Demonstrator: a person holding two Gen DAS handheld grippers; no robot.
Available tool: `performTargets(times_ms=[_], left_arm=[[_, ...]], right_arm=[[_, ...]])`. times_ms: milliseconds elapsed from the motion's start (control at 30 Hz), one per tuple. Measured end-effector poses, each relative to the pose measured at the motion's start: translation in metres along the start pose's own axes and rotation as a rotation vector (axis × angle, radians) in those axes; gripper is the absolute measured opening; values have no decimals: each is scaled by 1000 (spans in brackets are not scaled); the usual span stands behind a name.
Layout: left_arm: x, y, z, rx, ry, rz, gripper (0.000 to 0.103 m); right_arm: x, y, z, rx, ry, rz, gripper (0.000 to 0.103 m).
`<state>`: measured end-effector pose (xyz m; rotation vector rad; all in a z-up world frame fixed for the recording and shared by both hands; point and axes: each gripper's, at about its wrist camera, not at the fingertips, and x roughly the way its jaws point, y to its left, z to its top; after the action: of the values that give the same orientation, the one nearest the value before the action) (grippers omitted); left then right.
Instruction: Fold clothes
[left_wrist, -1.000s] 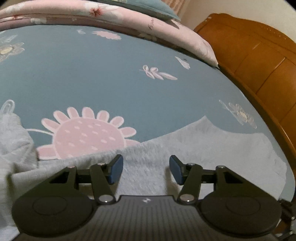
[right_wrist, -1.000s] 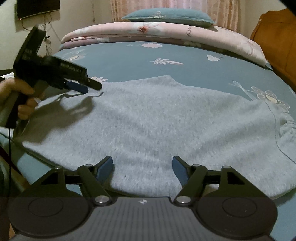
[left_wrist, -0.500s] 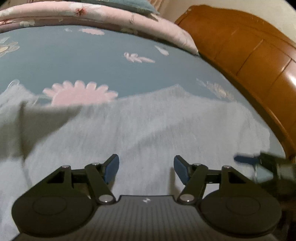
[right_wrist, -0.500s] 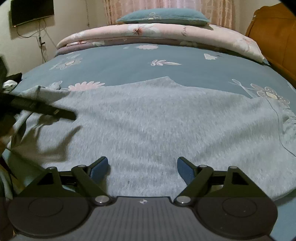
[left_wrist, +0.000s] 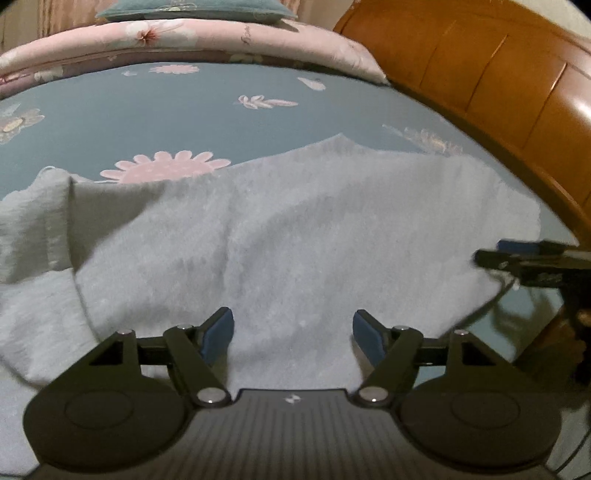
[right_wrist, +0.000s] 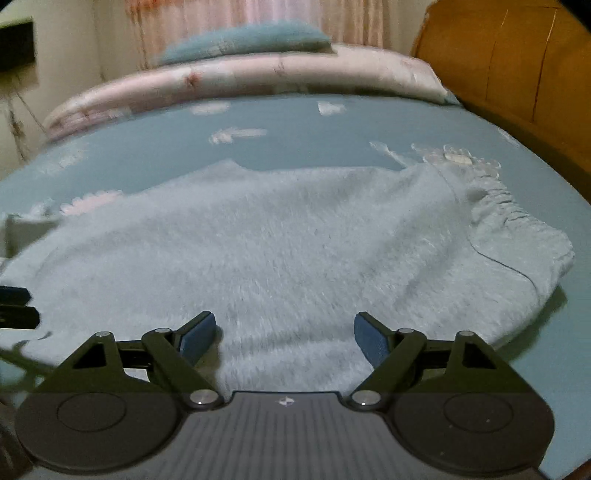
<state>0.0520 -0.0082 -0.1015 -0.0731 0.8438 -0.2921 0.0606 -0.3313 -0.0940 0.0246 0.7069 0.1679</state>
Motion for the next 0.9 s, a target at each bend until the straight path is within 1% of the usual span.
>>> performTargets(times_ms=[33,100,167,233,267,300,367,400,467,533,567,600,633,667,700,767,833,900], left_arm=[[-1,0,2,-6,3,8,73],[-6,-3,7,-18,-14,16,72],[-3,-7,12,-23,-14,13,73],[5,-12,16,-23,-3,5,74],[9,-15,18,-24,2,1,75],[13,-17,19,-24,10,0,75],[21,-18,18,-23,30,16,76],[22,-17,18,-24,28,12,79],[23,-16,19,-28,26,4,82],[26,-15,21,-33,40,-6,90],[28,-16,23,-28,47,-8,92],[30,-17,24,-22,53,-10,95],[32,-18,24,-11,60,-9,98],[34,-20,24,0,66,-8,100],[35,-22,25,11,72,-7,102],[37,-26,24,30,80,1,102],[38,-29,24,42,83,12,102],[39,-32,22,54,82,26,102]], right_arm=[[-6,-3,-2,-2,-11,6,86],[-16,-11,3,23,-36,11,86],[-20,-18,17,31,-88,5,87],[-15,-25,34,25,-113,-57,90],[-9,-31,38,32,-117,-74,91],[-3,-36,42,40,-120,-92,91],[7,-54,41,96,-77,-134,91],[11,-64,38,126,-55,-152,92],[18,-84,32,186,-13,-185,93],[15,-93,22,210,-60,-121,94],[15,-92,21,204,-58,-118,95],[17,-89,21,192,-54,-115,100],[20,-87,21,181,-51,-112,103],[22,-85,20,181,-52,-112,103],[25,-81,19,162,-50,-134,103],[30,-72,17,122,-47,-176,103],[36,-63,16,49,-29,-211,103],[37,-60,15,27,-30,-225,103]])
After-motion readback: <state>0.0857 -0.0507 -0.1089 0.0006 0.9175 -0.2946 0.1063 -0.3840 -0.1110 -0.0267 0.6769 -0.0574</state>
